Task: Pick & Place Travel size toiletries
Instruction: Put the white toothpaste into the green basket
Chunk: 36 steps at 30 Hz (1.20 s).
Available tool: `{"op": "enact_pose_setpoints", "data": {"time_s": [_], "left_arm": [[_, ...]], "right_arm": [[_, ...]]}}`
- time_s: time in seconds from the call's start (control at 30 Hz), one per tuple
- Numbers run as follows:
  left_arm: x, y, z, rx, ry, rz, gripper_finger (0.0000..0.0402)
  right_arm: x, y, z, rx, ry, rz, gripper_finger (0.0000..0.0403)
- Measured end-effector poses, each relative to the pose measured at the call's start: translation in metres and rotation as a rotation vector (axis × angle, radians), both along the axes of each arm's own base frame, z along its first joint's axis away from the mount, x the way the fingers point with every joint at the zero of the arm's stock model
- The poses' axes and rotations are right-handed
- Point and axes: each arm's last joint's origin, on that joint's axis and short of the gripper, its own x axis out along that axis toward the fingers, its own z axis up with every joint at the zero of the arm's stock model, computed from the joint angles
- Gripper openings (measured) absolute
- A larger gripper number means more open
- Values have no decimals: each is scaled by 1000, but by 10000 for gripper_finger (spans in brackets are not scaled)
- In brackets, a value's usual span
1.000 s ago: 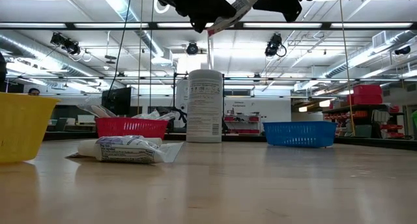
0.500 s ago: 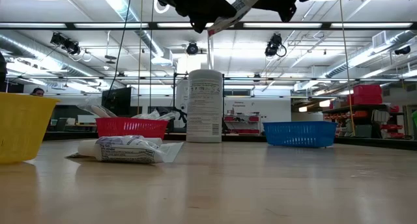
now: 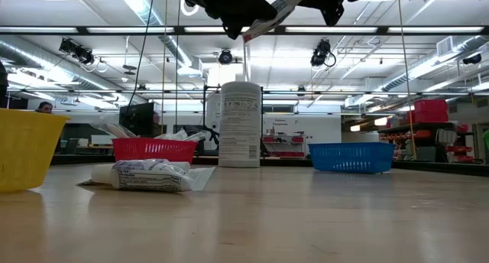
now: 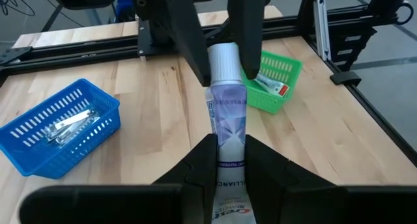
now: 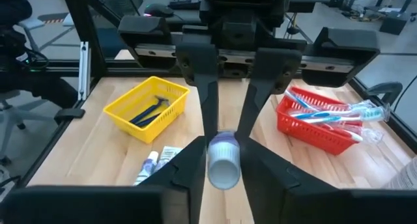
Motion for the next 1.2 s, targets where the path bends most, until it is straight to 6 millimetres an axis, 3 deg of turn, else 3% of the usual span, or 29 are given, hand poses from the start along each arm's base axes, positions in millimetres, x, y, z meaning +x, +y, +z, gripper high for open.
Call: {"op": "enact_pose_setpoints", "data": {"time_s": [0.2,0.67,1.0,1.2], "left_arm": [[0,0,0,1,2,0,74],[0,0,0,1,1,2,74],[0,0,1,13,-9,-7,67],[0,0,1,13,-10,-8,62]], "right_arm": [[0,0,0,0,1,0,77],[0,0,0,31,2,-10,81],[0,1,0,60,2,-10,146],[0,0,-1,58,9,-11,156]]}}
